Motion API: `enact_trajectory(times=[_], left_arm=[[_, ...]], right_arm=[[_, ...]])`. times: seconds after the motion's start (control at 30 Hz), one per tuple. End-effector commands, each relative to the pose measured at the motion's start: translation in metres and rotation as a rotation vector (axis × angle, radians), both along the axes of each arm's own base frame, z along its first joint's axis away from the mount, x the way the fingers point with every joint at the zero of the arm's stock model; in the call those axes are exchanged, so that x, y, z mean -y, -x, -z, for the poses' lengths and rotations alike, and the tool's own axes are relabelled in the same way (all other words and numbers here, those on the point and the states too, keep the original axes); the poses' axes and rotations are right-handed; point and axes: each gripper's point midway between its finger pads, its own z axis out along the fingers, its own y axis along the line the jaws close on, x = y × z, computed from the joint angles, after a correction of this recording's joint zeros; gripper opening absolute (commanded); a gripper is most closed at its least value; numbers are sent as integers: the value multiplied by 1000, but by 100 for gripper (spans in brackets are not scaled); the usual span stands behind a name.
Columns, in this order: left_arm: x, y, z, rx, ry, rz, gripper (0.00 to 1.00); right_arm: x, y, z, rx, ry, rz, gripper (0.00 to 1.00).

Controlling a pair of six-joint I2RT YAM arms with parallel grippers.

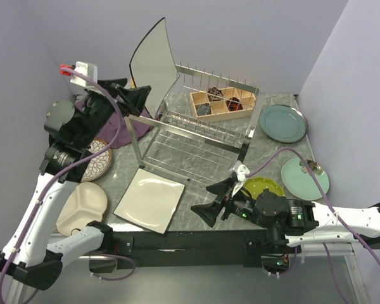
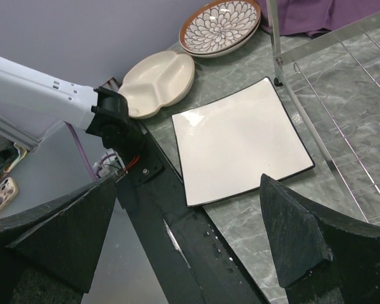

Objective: Unload the plates from the dish rack

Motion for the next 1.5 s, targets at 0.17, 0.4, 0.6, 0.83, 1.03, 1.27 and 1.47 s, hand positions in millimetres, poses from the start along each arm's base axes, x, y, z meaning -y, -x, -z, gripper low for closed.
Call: enact_trajectory(times=[0.17, 0.4, 0.6, 0.83, 1.03, 1.27, 1.47], left_arm=[[-3, -16, -28, 88, -23, -119, 77], [6, -31, -24, 76, -54, -155, 65], [12, -38, -19, 74, -67, -185, 56], [15, -43, -10, 67, -103, -227, 52], [24, -38, -14, 114, -120, -208, 50], [33, -42, -7, 107, -143, -191, 58], [37, -52, 6, 94, -176, -208, 58]], right_arm=[[1, 0, -21, 17, -59, 0, 100], [1, 0, -20, 18, -59, 2, 100], [1, -1, -19, 17, -56, 3, 100], [0, -1, -20, 19, -55, 3, 100], [-2, -1, -19, 20, -48, 3, 100], [-2, -1, -19, 19, -46, 2, 100], [-1, -1, -21, 21, -50, 3, 100]])
